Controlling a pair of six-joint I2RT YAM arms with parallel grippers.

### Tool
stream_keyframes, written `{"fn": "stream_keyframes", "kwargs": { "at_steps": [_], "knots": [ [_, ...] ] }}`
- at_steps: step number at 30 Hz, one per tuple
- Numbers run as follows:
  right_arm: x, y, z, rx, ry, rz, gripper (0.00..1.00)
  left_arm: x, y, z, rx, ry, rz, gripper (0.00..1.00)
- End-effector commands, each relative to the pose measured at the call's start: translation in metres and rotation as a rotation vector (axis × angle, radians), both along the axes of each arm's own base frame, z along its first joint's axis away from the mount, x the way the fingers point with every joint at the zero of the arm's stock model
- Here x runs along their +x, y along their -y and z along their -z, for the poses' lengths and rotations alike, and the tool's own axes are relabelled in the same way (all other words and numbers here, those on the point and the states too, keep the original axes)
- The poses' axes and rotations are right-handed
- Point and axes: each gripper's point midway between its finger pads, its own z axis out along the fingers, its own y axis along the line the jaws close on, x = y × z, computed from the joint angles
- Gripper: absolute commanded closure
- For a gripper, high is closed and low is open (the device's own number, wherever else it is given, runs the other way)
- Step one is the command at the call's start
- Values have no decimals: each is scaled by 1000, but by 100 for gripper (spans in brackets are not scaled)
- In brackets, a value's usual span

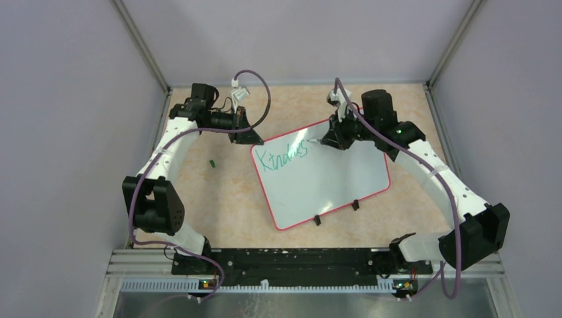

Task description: Write a sentence on the whiteboard

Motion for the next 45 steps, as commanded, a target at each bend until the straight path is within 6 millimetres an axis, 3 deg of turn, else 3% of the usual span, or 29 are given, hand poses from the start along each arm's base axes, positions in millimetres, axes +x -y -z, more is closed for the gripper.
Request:
{"fn": "stream_keyframes", "kwargs": {
  "at_steps": [1,11,18,26,32,39,45],
  "knots": [
    [-2,0,-1,-9,32,-14,100,-13,10,-1,-6,-21,41,100],
    [-7,10,9,-54,30,-2,100,-13,9,-2,-5,-22,39,100],
    [-3,23,5,-72,53,35,100,-13,9,-1,-4,-24,39,100],
    [-9,28,19,-95,27,35,100,-12,10,-1,-4,-22,39,100],
    [-17,20,24,-65,-5,-1,100,-13,9,-1,-2,-21,38,100],
    [-24,-3,19,-55,4,-58,100,-13,9,-1,0,-19,39,100],
    [-34,-14,-5,7,19,-118,100,-13,9,0,1,-17,39,100]
  ]
}}
